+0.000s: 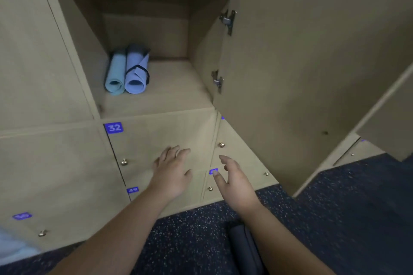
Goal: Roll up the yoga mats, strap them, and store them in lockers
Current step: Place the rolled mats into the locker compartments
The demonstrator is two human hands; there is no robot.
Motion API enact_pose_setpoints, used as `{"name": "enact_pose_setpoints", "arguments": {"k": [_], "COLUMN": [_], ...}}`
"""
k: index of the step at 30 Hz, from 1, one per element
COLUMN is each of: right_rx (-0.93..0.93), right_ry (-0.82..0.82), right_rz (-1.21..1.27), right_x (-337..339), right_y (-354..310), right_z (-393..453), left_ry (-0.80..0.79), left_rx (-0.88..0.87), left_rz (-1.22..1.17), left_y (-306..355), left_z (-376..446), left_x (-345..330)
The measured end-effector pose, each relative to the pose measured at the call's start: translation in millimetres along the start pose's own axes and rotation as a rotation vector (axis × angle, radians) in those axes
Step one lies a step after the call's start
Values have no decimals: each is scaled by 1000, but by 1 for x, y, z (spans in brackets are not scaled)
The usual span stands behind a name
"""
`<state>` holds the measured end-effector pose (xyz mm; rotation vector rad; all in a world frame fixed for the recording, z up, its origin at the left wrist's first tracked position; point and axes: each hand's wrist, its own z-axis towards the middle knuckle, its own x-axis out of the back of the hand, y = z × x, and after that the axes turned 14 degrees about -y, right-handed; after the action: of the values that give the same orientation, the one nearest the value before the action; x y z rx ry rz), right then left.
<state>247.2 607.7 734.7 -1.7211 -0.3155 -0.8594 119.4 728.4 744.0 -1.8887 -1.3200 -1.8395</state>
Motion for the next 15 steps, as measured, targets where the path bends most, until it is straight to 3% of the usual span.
{"name": "enact_pose_setpoints", "arguments": {"k": [4,9,15], "right_rx": [-51,-228,-360], "right_ry": [-110,-125,-101], "right_rz": [-10,10,37], "right_x": [19,52,78], "right_y": [56,136,196], "right_z": [-74,-175,-263], "left_ry": [-27,-235,-331], "left_rx": [59,-5,-37], "left_rz": [-80,-70,-39], "left_y": [53,129,181], "left_z": [-43,-101,-149], "left_x": [-63,-154,-195]}}
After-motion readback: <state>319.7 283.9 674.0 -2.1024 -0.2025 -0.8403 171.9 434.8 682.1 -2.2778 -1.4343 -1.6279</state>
